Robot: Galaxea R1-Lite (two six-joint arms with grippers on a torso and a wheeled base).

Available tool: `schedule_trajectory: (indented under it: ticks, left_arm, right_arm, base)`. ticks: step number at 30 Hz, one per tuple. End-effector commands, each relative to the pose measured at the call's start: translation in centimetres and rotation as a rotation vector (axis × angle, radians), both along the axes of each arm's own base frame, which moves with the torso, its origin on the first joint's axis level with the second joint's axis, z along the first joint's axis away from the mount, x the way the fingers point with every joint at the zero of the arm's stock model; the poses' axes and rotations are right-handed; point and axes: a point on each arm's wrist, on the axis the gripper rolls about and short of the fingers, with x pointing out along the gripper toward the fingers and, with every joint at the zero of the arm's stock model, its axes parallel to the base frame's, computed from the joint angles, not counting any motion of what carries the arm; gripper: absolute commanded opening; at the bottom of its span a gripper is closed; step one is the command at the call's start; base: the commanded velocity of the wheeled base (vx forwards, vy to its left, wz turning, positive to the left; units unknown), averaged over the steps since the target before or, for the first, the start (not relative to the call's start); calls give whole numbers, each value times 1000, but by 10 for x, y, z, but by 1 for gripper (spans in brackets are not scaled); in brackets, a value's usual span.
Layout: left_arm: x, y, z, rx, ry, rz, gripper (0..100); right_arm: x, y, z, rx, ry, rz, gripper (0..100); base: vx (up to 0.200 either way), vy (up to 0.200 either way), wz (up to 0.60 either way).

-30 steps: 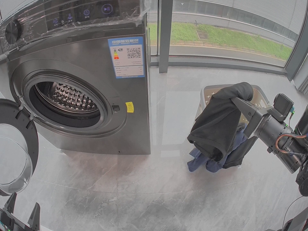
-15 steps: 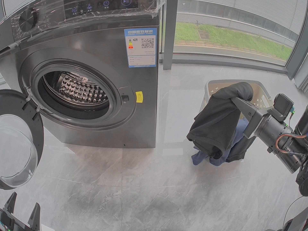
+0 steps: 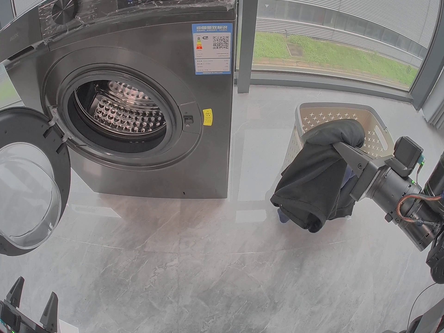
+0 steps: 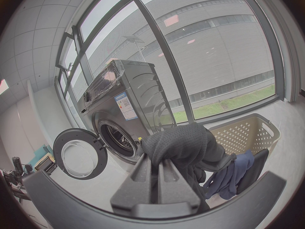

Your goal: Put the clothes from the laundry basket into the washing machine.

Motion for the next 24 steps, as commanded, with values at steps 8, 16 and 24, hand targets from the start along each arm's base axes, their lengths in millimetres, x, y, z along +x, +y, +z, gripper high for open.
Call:
schedule_trajectory:
  ticks: [8,16,24]
  left_arm:
    - [1,0,-4,-1,9,0,100]
    - [1,0,-4,-1,9,1,100]
    - [1,0,-4,1,9,0,100]
  right_arm:
    - [0,0,1,2,-3,1,0]
    - [0,0,1,2,-3,1,0]
    - [0,0,-1,-1,2,1,0]
  base:
    - [0,200,0]
    - [0,200,0]
    - [0,50,0]
